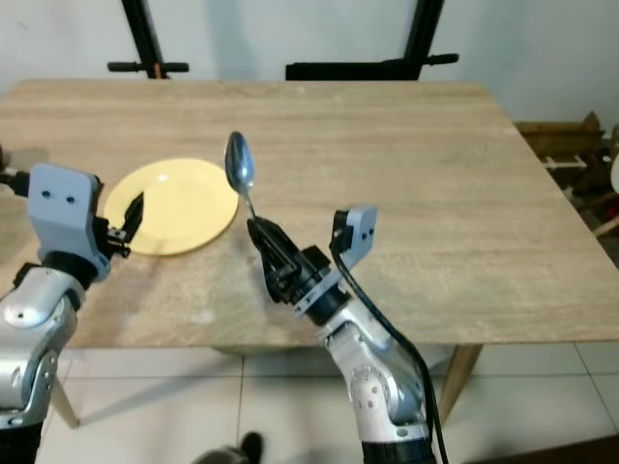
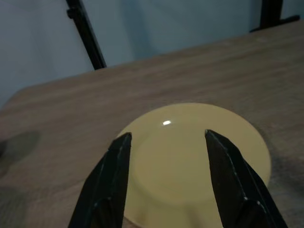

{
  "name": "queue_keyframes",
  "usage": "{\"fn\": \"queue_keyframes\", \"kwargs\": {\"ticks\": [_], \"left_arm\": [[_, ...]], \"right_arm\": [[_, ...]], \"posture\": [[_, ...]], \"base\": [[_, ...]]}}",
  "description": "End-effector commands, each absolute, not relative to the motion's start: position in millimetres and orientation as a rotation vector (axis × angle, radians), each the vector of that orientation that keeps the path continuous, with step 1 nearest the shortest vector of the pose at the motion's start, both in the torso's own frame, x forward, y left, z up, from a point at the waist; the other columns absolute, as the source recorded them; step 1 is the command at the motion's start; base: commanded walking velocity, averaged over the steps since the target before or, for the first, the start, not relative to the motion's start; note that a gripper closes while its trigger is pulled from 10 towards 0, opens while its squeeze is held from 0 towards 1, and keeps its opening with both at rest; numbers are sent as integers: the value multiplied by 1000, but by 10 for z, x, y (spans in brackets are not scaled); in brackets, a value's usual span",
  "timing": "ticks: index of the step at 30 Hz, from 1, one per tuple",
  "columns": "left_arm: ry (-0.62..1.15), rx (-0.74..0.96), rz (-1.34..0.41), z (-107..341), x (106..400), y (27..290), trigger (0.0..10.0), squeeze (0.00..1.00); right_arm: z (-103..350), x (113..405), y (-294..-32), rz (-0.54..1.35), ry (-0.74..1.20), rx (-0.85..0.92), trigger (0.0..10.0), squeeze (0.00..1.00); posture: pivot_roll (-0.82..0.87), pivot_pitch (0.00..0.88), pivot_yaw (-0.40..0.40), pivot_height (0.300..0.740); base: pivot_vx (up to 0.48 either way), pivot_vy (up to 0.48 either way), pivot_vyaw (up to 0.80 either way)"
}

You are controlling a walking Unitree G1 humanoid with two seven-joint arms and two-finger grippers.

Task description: Setting the table

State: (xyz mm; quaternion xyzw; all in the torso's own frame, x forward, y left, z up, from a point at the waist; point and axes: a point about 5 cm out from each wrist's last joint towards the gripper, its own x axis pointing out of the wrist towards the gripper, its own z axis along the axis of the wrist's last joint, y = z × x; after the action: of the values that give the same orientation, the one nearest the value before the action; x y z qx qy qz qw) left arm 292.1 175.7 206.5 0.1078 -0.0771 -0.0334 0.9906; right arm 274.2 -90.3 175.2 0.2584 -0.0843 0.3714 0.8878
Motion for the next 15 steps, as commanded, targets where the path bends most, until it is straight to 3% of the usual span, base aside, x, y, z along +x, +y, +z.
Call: {"fn": "queue_keyframes", "kwargs": {"ticks": [1,12,13,15], "left_arm": [[-131,227,-43,2024,2915,1822,10000,0],[-128,228,-44,2025,2925,1812,10000,0],[-121,239,-34,2019,2942,1814,10000,0],[-120,233,-29,2017,2957,1816,10000,0]], "right_arm": [[1771,2714,-839,803,-179,563,10000,0],[1759,2743,-852,770,-167,562,10000,0],[1706,2884,-918,619,-144,512,10000,0],[1653,3005,-996,493,-117,461,10000,0]], "posture": [[44,0,59,740],[44,0,60,740],[44,0,60,740],[44,0,59,740]], "base": [[0,0,788],[0,0,787],[0,0,775],[0,0,0]]}}
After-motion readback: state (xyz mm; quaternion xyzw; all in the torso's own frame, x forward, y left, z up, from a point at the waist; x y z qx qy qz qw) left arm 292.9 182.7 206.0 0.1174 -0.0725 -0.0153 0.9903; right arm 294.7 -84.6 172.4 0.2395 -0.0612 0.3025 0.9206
